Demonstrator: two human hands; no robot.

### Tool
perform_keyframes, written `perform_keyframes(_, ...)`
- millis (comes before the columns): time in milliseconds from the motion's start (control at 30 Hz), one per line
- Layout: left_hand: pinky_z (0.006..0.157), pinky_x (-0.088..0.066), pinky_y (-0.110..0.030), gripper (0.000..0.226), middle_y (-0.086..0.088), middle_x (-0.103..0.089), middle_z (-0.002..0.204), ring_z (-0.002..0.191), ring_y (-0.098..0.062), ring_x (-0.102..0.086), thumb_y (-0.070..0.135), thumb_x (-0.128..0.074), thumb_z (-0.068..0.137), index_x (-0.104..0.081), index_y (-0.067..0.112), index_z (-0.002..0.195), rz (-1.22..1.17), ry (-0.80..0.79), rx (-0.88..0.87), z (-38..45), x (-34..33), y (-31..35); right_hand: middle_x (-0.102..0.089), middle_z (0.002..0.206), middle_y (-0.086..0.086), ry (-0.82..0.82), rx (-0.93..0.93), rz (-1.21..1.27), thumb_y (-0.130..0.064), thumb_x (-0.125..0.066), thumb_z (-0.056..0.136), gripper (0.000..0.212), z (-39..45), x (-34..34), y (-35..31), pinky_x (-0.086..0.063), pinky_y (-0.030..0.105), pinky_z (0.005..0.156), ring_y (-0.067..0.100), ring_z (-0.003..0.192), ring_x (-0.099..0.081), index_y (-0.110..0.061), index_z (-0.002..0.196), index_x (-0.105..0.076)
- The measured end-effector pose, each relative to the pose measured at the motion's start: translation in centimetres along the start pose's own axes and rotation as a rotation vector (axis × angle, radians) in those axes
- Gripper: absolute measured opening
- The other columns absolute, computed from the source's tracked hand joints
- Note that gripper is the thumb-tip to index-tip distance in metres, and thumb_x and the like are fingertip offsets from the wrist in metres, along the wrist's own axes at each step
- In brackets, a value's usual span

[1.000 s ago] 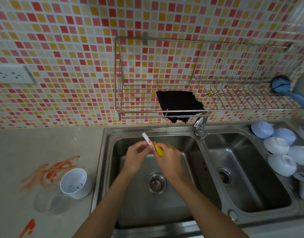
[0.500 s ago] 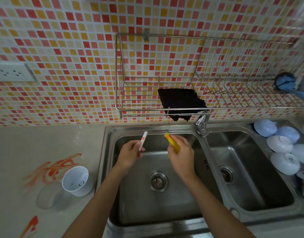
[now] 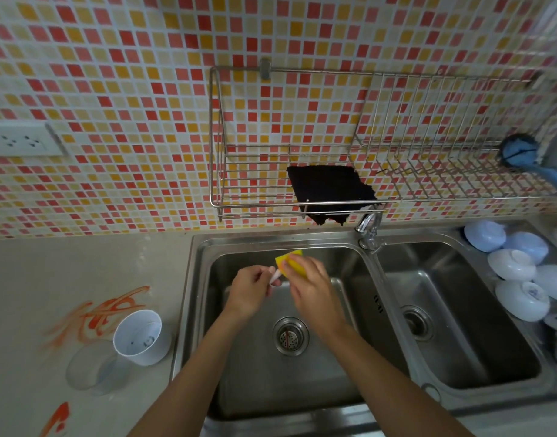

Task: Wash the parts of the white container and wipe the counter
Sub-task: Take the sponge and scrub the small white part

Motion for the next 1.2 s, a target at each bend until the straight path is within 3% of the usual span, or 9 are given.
perform_keyframes(67, 0.062, -0.043, -0.028, 0.035, -0.011, -0.062, 0.062, 0.057, -0.011, -0.052, 0.018, -0.049, 0.1, -0.071, 0.011, 0.074, 0.027, -0.02, 0.015, 0.0, -0.2, 0.0, -0.061, 0.125, 0.005, 0.011, -0.053, -0.02, -0.006, -0.071, 0.079, 0.047, 0.1, 0.3, 0.7, -0.05, 0.034, 0.094, 0.022, 0.112, -0.051, -0.016, 0.125, -0.064)
perform_keyframes(267, 0.054, -0.044, -0.015, 0.035, -0.012, -0.067, 0.073, 0.048, -0.004, -0.052, 0.018, -0.045, 0.102, -0.07, 0.007, 0.079, -0.021, -0.109, 0.05, -0.1, -0.6, 0.3, -0.067, 0.113, -0.007, 0.013, 0.093, -0.128, -0.018, -0.077, 0.076, 0.032, 0.8, 0.7, 1.0, -0.049, 0.031, 0.078, 0.018, 0.102, -0.053, -0.024, 0.107, -0.07)
perform_keyframes(400, 0.062, -0.052, -0.019, 0.022, -0.002, -0.074, 0.081, 0.058, -0.008, -0.064, 0.026, -0.052, 0.099, -0.069, 0.016, 0.089, 0.002, -0.069, -0.006, 0.0, -0.3, 1.1, -0.068, 0.101, -0.008, 0.012, 0.107, -0.171, -0.02, -0.077, 0.077, 0.024, 1.3, 0.3, 1.8, -0.048, 0.029, 0.074, 0.018, 0.095, -0.056, -0.021, 0.1, -0.07)
perform_keyframes(567, 0.071, -0.052, -0.02, 0.011, 0.002, -0.074, 0.078, 0.068, -0.005, -0.067, 0.019, -0.067, 0.09, -0.07, 0.018, 0.1, 0.221, -0.042, -0.179, -0.4, 0.2, 1.9, -0.069, 0.1, -0.006, 0.006, 0.136, -0.21, -0.022, -0.072, 0.081, 0.021, 1.8, 0.4, 2.4, -0.047, 0.03, 0.078, 0.018, 0.095, -0.054, -0.019, 0.102, -0.072)
perform_keyframes(633, 0.075, -0.055, -0.026, 0.013, 0.001, -0.074, 0.078, 0.07, -0.006, -0.068, 0.022, -0.065, 0.091, -0.071, 0.014, 0.1, 0.202, 0.002, -0.206, -0.3, 0.3, 2.0, -0.069, 0.106, -0.004, 0.021, 0.061, -0.211, -0.015, -0.076, 0.077, 0.031, 1.7, 0.5, 2.0, -0.049, 0.032, 0.081, 0.021, 0.098, -0.057, -0.017, 0.107, -0.07)
perform_keyframes(767, 0.079, -0.059, -0.038, 0.015, -0.001, -0.075, 0.085, 0.075, -0.012, -0.072, 0.016, -0.061, 0.094, -0.072, 0.009, 0.101, 0.039, 0.016, -0.192, -0.5, 0.2, 1.8, -0.063, 0.124, 0.004, -0.011, 0.014, -0.128, -0.011, -0.055, 0.085, 0.04, 0.0, -0.5, -0.8, -0.048, 0.037, 0.095, 0.027, 0.111, -0.055, -0.01, 0.124, -0.062)
perform_keyframes(933, 0.082, -0.058, -0.037, 0.011, 0.001, -0.074, 0.08, 0.07, -0.01, -0.072, 0.01, -0.06, 0.094, -0.066, 0.019, 0.095, 0.007, 0.082, -0.164, -1.0, 0.5, 1.3, -0.068, 0.117, 0.006, 0.063, -0.168, -0.115, 0.001, -0.078, 0.07, 0.048, -0.2, 0.9, 1.5, -0.052, 0.034, 0.092, 0.018, 0.11, -0.05, -0.005, 0.116, -0.067)
perform_keyframes(1100, 0.082, -0.058, -0.04, 0.013, -0.004, -0.075, 0.087, 0.079, -0.015, -0.073, 0.009, -0.059, 0.095, -0.069, 0.008, 0.101, -0.044, 0.012, -0.183, -1.2, -0.2, 1.8, -0.061, 0.13, 0.008, 0.041, -0.017, -0.073, -0.003, -0.069, 0.081, 0.046, -1.2, 0.1, -1.6, -0.046, 0.035, 0.101, 0.026, 0.117, -0.052, -0.004, 0.127, -0.061)
perform_keyframes(1200, 0.081, -0.058, -0.032, 0.01, -0.003, -0.074, 0.082, 0.074, -0.012, -0.072, 0.01, -0.059, 0.095, -0.067, 0.014, 0.098, -0.051, 0.068, -0.168, -1.3, -0.3, 2.1, -0.063, 0.128, 0.007, 0.057, -0.156, -0.081, 0.0, -0.072, 0.079, 0.048, 0.0, 0.1, 0.8, -0.051, 0.04, 0.094, 0.027, 0.115, -0.055, -0.005, 0.125, -0.062)
Point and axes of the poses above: each hand's wrist, its own z-axis towards the middle knuckle, its own x-axis out of the back of the hand, y = z × x, the point moved 5 cm from there along z, towards the middle knuckle
